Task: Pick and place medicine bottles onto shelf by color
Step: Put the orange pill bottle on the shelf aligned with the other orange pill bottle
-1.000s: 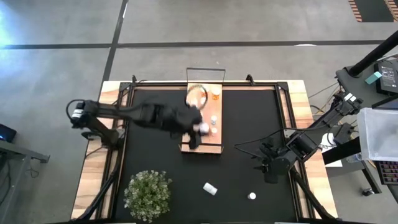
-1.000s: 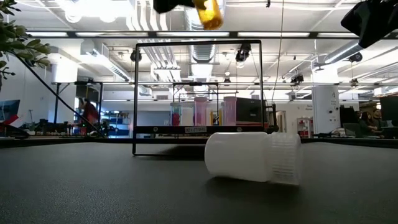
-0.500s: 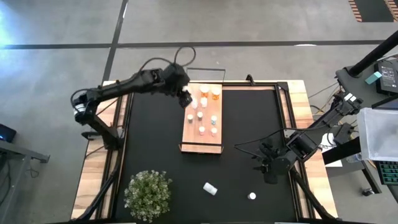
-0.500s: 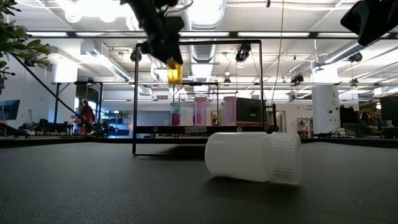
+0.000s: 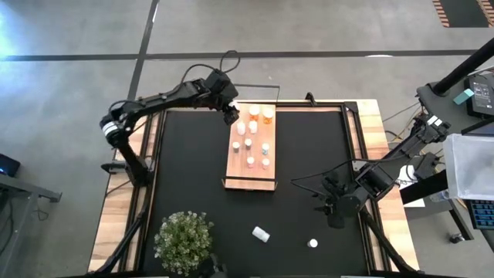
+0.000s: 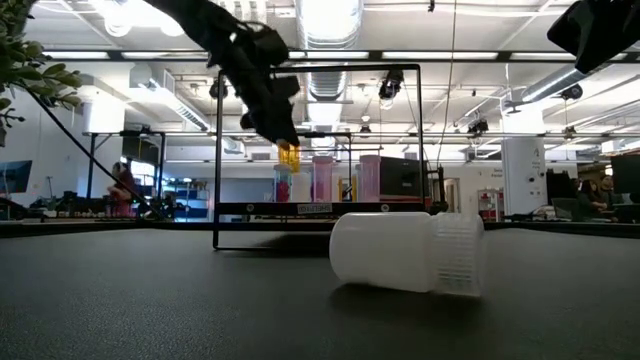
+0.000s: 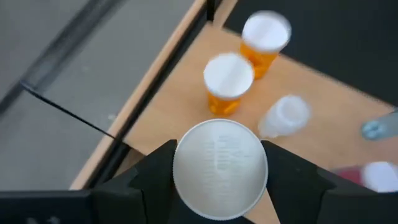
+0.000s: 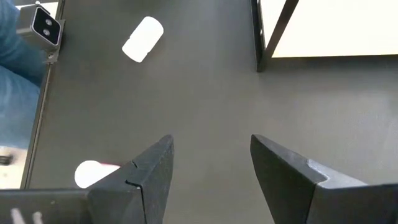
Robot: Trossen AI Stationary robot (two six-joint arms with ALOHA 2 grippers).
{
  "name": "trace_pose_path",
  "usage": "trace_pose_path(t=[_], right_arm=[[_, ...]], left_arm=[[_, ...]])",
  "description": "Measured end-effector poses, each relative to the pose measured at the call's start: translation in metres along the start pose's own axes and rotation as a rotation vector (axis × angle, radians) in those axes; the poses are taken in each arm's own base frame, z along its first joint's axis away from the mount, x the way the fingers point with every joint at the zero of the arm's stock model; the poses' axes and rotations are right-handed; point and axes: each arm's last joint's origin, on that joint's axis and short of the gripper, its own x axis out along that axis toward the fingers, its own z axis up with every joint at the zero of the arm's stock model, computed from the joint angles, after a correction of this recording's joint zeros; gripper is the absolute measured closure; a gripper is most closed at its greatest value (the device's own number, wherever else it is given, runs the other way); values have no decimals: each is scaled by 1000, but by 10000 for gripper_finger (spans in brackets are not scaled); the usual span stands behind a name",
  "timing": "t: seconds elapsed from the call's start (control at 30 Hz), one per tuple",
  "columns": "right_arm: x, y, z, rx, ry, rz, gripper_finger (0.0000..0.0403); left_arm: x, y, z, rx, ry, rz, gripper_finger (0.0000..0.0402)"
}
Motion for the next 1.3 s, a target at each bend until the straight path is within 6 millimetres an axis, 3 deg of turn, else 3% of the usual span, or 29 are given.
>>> trace_pose_path(t=[0.3, 1.3], right_arm=[[0, 0, 0, 0, 0, 0, 200], [0, 0, 0, 0, 0, 0, 200]], left_arm=[[41, 15, 2, -36, 52, -22, 203], [64, 15, -12, -35, 28, -37, 203]])
